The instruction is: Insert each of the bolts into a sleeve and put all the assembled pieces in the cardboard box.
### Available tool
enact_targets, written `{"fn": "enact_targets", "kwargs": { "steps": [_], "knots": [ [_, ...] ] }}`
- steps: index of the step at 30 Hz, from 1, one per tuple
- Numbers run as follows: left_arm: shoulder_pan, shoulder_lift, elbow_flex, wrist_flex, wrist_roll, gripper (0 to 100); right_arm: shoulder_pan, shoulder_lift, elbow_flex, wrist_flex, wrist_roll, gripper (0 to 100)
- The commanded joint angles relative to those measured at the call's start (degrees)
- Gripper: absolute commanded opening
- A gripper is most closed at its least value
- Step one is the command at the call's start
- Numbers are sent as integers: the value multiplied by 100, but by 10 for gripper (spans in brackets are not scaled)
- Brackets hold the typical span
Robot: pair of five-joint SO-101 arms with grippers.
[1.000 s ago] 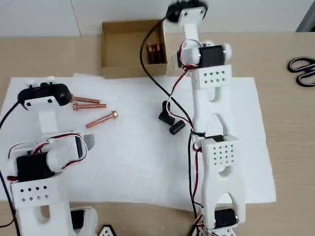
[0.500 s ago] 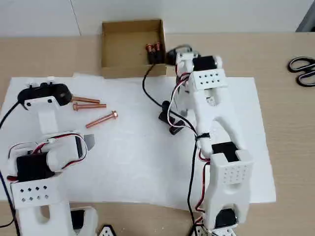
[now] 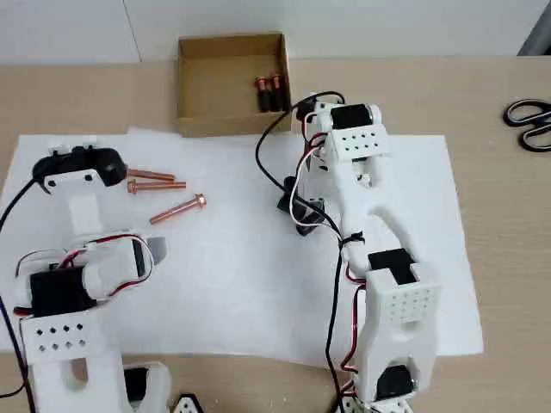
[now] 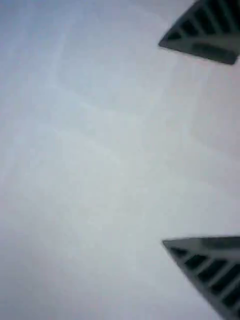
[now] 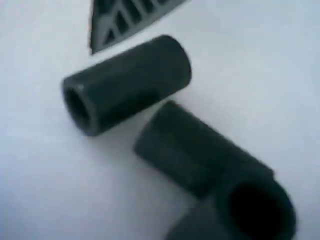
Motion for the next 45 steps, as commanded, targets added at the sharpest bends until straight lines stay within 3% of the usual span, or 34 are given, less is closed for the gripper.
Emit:
{"fn": "enact_targets", "kwargs": {
  "steps": [1, 7, 20, 31, 38, 45],
  "knots": [
    [-9, -44, 75, -255, -35, 233, -277, -215, -18, -92, -149, 259],
    [-9, -44, 75, -264, -35, 233, -611, -207, -9, -101, -149, 260],
    [-9, -44, 75, -281, -35, 233, -611, 954, -26, -382, -193, 259],
    [-9, -44, 75, -281, -35, 233, -593, 1015, -35, -462, -193, 258],
    [-9, -44, 84, -281, -35, 233, -593, 1007, -35, -558, -158, 84],
    [-9, -44, 84, -273, -35, 233, -593, 1007, -35, -479, -158, 30]
  ]
}}
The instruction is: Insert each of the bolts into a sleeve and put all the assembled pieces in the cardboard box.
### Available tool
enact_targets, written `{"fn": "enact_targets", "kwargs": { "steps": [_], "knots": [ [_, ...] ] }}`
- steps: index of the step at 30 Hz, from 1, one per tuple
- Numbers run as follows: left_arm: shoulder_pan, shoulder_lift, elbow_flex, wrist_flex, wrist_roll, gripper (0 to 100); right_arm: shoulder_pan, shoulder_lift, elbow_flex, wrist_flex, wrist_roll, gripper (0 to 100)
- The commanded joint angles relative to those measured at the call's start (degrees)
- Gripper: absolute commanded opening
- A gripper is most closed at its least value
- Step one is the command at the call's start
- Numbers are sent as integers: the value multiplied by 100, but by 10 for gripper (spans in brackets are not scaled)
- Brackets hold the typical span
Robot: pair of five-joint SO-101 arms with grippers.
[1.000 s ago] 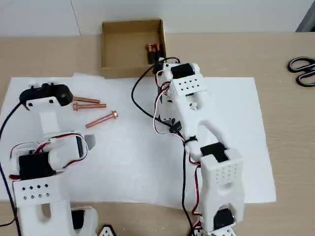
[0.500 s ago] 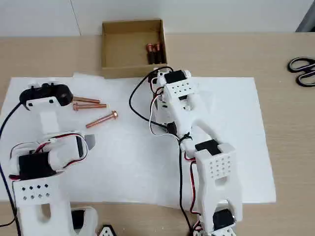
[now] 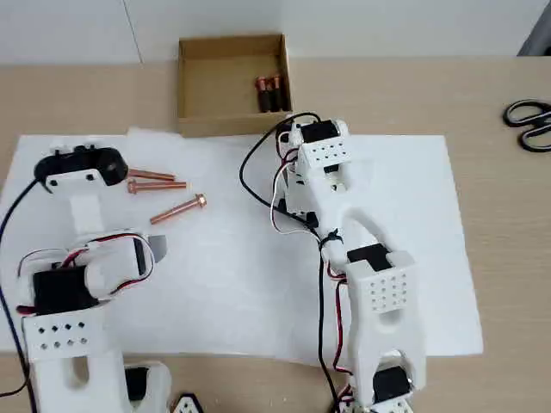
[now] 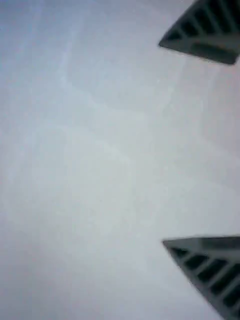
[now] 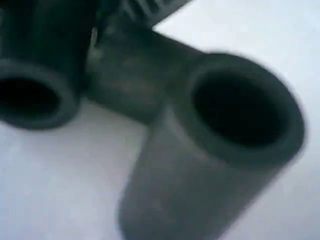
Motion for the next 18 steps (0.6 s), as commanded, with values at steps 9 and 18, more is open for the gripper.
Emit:
{"fn": "enact_targets", "kwargs": {
  "steps": [9, 18],
  "knots": [
    [-9, -44, -13, -114, -35, 233, -66, -75, -35, 303, -44, 4],
    [-9, -44, -13, -114, -35, 233, -48, -1332, -9, 462, -35, 4]
  ]
}}
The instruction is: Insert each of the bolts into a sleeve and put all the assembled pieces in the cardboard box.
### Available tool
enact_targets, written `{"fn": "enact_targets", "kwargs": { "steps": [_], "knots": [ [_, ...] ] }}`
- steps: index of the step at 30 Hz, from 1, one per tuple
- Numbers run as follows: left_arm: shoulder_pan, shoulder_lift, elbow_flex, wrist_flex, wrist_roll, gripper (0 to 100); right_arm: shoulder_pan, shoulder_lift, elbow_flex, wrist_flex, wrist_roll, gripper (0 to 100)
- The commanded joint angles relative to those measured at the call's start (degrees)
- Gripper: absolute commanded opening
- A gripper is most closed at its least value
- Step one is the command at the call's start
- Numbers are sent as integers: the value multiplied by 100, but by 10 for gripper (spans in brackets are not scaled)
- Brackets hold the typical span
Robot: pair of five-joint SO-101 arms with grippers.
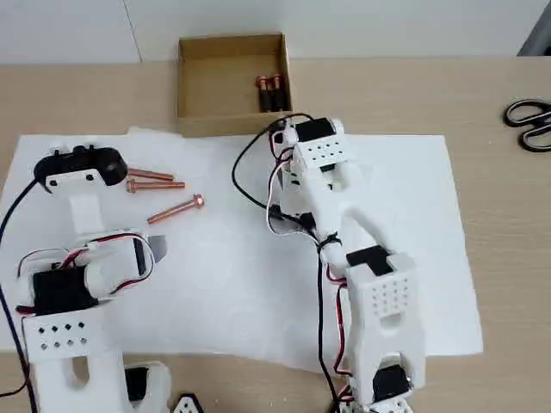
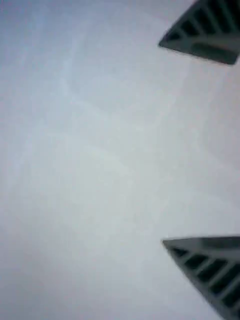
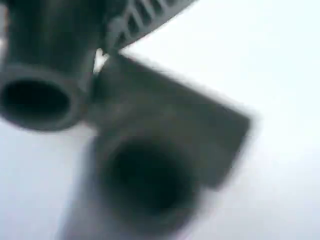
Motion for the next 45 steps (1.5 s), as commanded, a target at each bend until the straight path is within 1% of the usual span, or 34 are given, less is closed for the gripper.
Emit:
{"fn": "enact_targets", "kwargs": {
  "steps": [1, 5, 13, 16, 21, 27, 29, 32, 36, 38, 43, 45],
  "knots": [
    [-9, -44, -13, -114, -35, 233, 22, -866, -18, 75, -26, 4],
    [-9, -44, -13, -114, -35, 233, 4, -1253, 255, 75, -26, 4],
    [-9, -44, -13, -123, -44, 233, 119, -1842, 1705, 31, -26, 3],
    [0, -35, -13, -123, -44, 233, 180, -1947, 1846, 22, -26, 3],
    [0, -35, -13, -123, -44, 233, 207, -1657, 1925, -268, -26, 3],
    [0, -44, -13, -123, -44, 233, 215, -1068, 1741, -321, -26, 3],
    [0, -44, -13, -123, -44, 233, 259, -980, 1591, -286, 202, 3],
    [0, -44, -13, -123, -44, 233, 268, -945, 1574, -286, 1108, 4],
    [0, -44, -13, -114, -44, 233, 295, -927, 1574, -286, 1187, 5],
    [0, -44, -13, -114, -44, 233, 295, -963, 1574, -242, 1187, 27],
    [0, -44, -13, -114, -44, 233, 286, -963, 1565, -163, 1196, 148],
    [0, -44, -13, -114, -44, 233, 277, -971, 1565, -163, 1196, 162]
  ]
}}
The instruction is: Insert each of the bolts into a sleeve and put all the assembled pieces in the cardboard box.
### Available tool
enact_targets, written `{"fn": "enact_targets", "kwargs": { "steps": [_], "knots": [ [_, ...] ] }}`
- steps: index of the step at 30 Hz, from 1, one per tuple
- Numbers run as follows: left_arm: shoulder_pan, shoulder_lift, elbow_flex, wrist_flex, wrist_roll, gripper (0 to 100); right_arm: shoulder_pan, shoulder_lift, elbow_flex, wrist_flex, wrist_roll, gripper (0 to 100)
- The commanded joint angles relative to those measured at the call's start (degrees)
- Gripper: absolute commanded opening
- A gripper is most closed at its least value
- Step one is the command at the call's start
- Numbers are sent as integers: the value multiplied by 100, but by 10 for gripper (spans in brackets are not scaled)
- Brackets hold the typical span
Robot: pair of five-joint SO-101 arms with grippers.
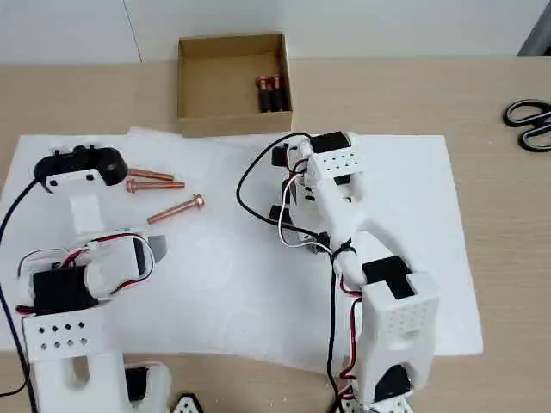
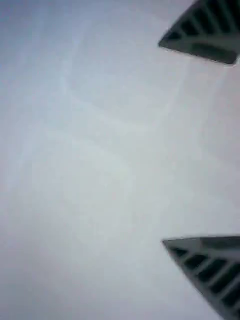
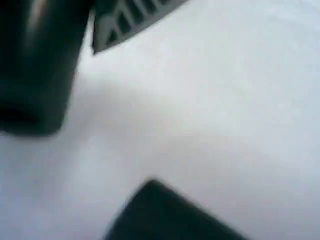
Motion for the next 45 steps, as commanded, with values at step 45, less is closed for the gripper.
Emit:
{"fn": "enact_targets", "kwargs": {
  "steps": [45],
  "knots": [
    [0, -44, -13, -123, -44, 233, 40, -75, 712, -1305, -387, 136]
  ]
}}
